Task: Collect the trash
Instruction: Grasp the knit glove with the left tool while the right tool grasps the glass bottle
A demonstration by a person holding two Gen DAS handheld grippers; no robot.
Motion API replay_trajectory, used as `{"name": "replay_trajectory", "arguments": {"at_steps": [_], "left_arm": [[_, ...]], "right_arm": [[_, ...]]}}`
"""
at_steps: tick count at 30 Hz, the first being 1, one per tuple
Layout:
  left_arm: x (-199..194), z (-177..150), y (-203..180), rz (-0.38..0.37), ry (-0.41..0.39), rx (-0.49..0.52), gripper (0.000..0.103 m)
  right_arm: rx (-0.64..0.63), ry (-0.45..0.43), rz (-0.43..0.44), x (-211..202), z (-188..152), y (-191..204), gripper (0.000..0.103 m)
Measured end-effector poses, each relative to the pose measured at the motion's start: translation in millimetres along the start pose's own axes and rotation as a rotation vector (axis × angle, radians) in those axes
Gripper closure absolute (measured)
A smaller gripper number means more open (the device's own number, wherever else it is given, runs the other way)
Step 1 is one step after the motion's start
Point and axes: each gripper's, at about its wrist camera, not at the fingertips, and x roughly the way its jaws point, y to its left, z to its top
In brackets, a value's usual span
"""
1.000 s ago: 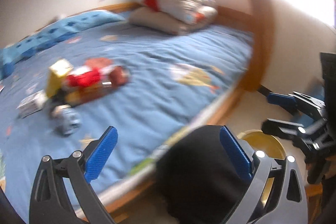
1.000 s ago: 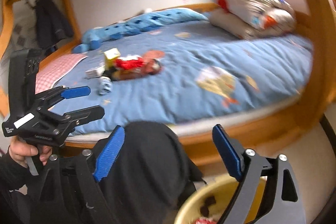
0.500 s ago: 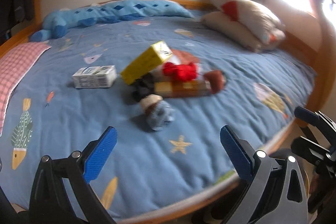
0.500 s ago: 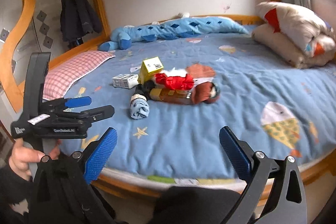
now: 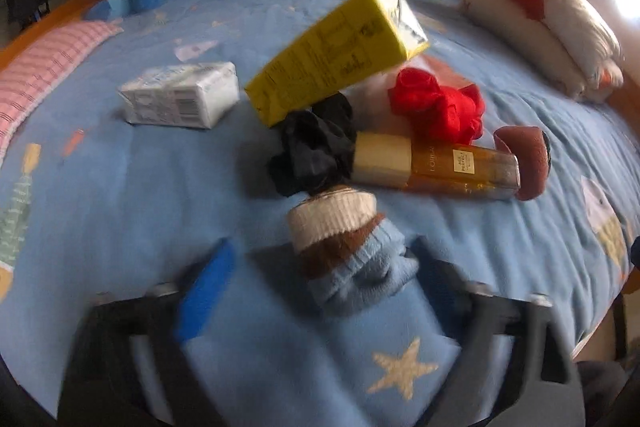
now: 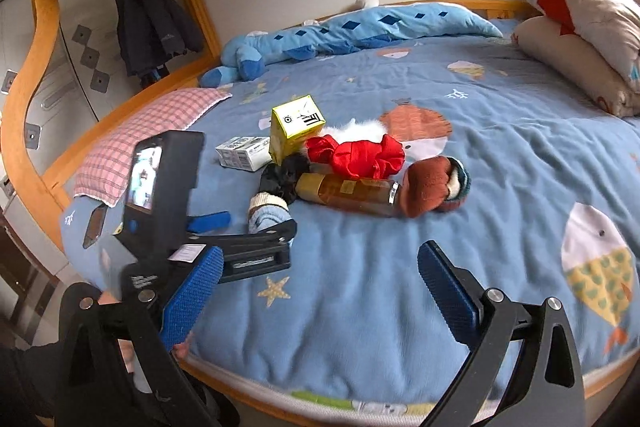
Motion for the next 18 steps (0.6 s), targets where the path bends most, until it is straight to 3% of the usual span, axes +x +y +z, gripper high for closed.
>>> {"name": "replay_trajectory", "arguments": {"at_steps": [4,12,18], "left_arm": [[-3,-3,-3,-0.025,-0.018,0.015,0.057],[-23,-5,29,-0.175,-0.039,-0.048,0.062],[-32,-5,44,-0.225,-0.015,-0.047,0.062]], "right_arm": [[-0.039,0.033,0.014,13,11,-5,0.009],[-0.148,0.138,0.068,53,37,-2,0.019],[-0.248,0.222,0.059,89,53,1,0.028]]}}
